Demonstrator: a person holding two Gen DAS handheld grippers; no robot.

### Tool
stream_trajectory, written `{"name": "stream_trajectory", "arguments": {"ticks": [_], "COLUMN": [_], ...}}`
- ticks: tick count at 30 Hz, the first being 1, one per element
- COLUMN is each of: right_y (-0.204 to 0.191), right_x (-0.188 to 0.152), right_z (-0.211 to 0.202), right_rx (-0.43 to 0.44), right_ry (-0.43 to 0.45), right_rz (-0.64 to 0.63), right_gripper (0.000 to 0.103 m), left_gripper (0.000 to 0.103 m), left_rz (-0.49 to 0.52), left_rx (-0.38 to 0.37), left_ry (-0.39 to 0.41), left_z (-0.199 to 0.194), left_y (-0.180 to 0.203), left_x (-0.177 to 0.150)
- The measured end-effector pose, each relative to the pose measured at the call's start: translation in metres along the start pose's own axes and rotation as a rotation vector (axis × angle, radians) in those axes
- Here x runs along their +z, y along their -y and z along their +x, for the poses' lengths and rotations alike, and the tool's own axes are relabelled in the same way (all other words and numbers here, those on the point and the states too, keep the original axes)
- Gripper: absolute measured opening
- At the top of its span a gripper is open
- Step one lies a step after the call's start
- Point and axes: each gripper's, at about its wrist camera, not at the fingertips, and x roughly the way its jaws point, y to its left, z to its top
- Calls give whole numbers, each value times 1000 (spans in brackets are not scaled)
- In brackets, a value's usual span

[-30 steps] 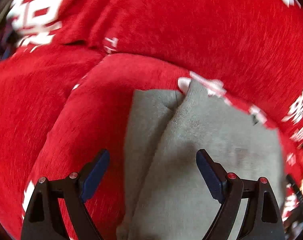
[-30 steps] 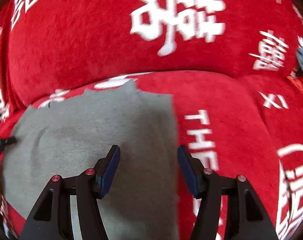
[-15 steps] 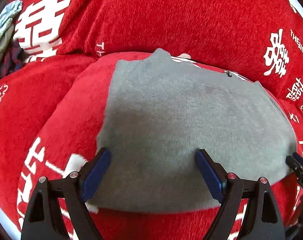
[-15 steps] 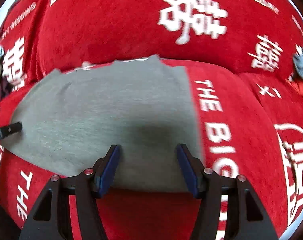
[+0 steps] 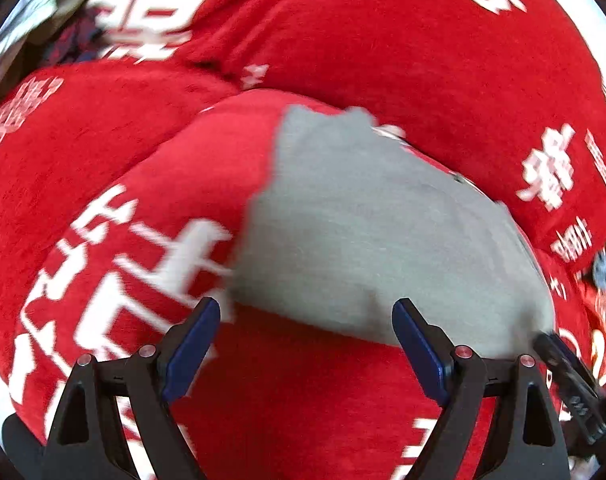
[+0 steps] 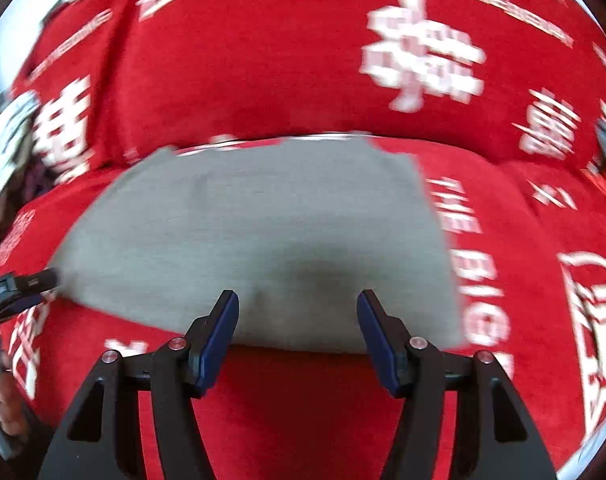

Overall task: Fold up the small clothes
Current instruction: 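Move the left gripper to the folded sweater's edge and close on it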

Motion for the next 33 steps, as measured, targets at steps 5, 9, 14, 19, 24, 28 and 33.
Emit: {"name": "stream_trajectory", "arguments": {"ticks": [5,9,14,19,24,28,33], "right_y": [-28,-11,38,63,59,45,26], "right_x": [-8,-14,-21,-24,-23,-19,-20], "right_z": [32,29,17,-2,-18,-16,-15], "right_rx": [11,-48,-102,-87,-71,-48,-35], "right_ry": [-59,-32,-33,-21,16,11,4], "right_rz": [-40,-50,5,73,104,87,46], "right_gripper": [65,65,65,66,66,66,66], "left_gripper": [89,89,89,89,89,89,89], "left_rz": [156,215,259,108,-166,-262,-309], "left_rx": [19,98,117,79,-139,-365,-415], "left_ry": [13,-13,2,9,-44,-108,-83], "left_z": [9,31,20,-5,-11,3,25], "left_y": [54,59,49,-1,-65,-70,-68], "left_x": [-12,-17,-21,-19,-12,-7,11]}}
